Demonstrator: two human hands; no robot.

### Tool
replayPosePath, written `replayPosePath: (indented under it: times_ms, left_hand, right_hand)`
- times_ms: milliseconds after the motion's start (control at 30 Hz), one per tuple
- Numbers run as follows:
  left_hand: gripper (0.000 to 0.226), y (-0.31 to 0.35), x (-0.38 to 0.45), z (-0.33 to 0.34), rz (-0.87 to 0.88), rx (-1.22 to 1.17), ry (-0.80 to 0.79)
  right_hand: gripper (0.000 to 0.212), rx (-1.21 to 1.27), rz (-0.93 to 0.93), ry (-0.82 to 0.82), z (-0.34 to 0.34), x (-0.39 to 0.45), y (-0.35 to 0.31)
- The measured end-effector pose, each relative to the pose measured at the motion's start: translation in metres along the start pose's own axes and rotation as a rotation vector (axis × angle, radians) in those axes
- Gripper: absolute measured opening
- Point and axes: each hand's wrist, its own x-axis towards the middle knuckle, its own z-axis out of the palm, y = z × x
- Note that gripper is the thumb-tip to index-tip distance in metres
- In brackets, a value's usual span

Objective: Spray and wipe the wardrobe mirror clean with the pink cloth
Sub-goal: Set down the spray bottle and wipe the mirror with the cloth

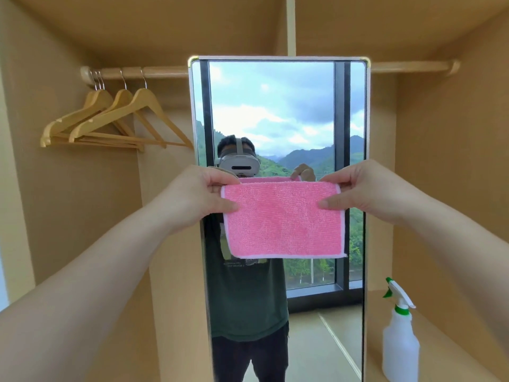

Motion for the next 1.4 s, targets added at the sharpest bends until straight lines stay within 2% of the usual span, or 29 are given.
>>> replayPosePath:
  times_ms: [133, 233, 333, 400, 533, 633, 800, 900, 1000, 1033, 1100, 1167, 1200, 1300, 1400]
  left_hand:
    - [0.020, 0.002, 0.000, 0.001, 0.028, 0.022, 0.070]
    - [0.011, 0.004, 0.001, -0.001, 0.015, 0.039, 0.058]
    - [0.007, 0.003, -0.001, -0.002, 0.000, 0.054, 0.053]
    - [0.012, 0.003, -0.002, -0.003, 0.010, 0.053, 0.062]
    - [0.022, 0.002, -0.006, 0.005, -0.093, -0.202, 0.043]
    - [0.025, -0.005, -0.006, 0.010, -0.193, -0.316, 0.144]
    - [0.033, -0.015, -0.008, 0.003, -0.229, -0.382, 0.292]
    - [0.032, -0.026, -0.013, -0.005, -0.186, -0.310, 0.361]
    - [0.034, -0.046, -0.021, -0.009, -0.104, -0.065, 0.335]
    - [0.029, -0.054, -0.023, -0.011, -0.066, 0.012, 0.342]
    - [0.015, -0.070, -0.026, -0.014, -0.051, 0.100, 0.352]
    - [0.025, -0.088, -0.025, -0.012, -0.121, 0.151, 0.317]
    - [0.035, -0.095, -0.024, -0.008, -0.173, 0.179, 0.273]
    - [0.046, -0.112, -0.021, 0.007, -0.210, 0.248, 0.168]
    - [0.041, -0.125, -0.017, 0.020, -0.196, 0.245, 0.092]
  right_hand:
    - [0.025, -0.036, -0.007, 0.073, 0.002, 0.002, 0.001]
    - [0.014, -0.062, -0.003, 0.058, 0.003, 0.000, 0.000]
    - [0.024, -0.071, -0.002, 0.060, 0.003, 0.000, 0.001]
    - [0.028, -0.073, 0.006, 0.043, 0.004, -0.001, -0.001]
    - [0.027, 0.126, -0.008, 0.032, 0.013, -0.001, -0.004]
    - [0.020, 0.138, -0.043, 0.072, 0.029, -0.003, -0.013]
    - [0.013, 0.175, 0.007, -0.031, 0.055, 0.001, -0.025]
    - [0.012, 0.081, -0.027, -0.097, 0.076, 0.000, -0.028]
    - [0.016, 0.004, -0.032, -0.195, 0.090, -0.007, -0.022]
    - [0.018, -0.014, -0.010, -0.150, 0.087, -0.009, -0.017]
    - [0.020, -0.002, 0.090, 0.158, 0.071, -0.006, 0.009]
    - [0.018, 0.029, 0.227, 0.515, 0.047, 0.001, 0.047]
    - [0.023, 0.032, 0.311, 0.596, 0.037, 0.005, 0.065]
    - [0.048, 0.066, 0.554, 0.542, 0.024, 0.010, 0.113]
    - [0.051, 0.111, 0.595, 0.480, 0.027, 0.020, 0.142]
